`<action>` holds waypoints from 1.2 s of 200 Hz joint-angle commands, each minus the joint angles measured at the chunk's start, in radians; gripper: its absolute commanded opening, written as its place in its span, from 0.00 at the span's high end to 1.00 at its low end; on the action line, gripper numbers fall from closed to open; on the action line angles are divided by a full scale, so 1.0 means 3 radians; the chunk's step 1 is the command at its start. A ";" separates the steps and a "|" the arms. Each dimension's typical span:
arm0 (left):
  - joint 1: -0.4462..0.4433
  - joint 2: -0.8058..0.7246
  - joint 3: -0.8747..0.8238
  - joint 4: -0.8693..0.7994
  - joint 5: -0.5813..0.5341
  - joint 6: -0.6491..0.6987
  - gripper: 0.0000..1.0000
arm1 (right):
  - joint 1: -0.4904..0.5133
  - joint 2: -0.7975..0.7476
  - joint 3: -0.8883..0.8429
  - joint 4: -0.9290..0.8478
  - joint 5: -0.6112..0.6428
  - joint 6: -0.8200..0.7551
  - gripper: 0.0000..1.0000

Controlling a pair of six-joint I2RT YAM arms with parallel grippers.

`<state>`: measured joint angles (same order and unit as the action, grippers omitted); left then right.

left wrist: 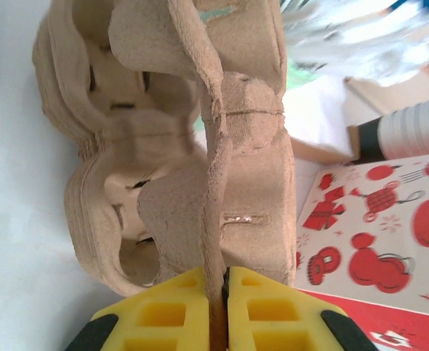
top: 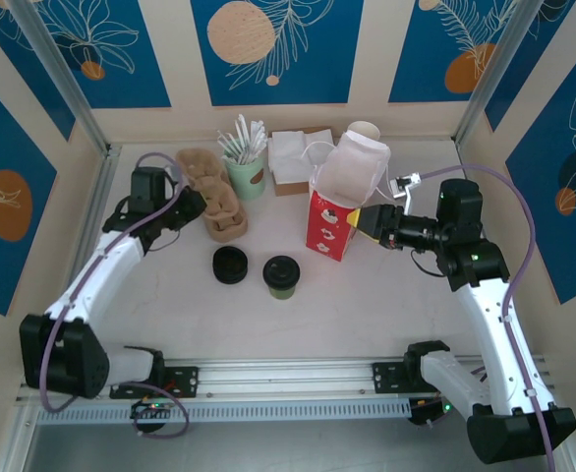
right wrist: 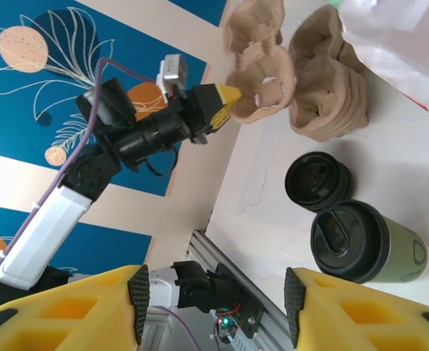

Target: Pack the takeout coffee

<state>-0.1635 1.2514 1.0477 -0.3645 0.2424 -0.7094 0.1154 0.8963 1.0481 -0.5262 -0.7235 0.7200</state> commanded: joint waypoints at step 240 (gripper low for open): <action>-0.1603 -0.0139 0.1330 0.0563 0.1042 0.0536 0.89 | 0.0862 0.0184 0.0737 0.0528 0.0323 -0.0517 0.46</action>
<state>-0.6170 1.1976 1.3888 -0.2413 0.5350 -0.5724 0.3721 0.9661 1.2762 -0.3389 -0.6590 0.5999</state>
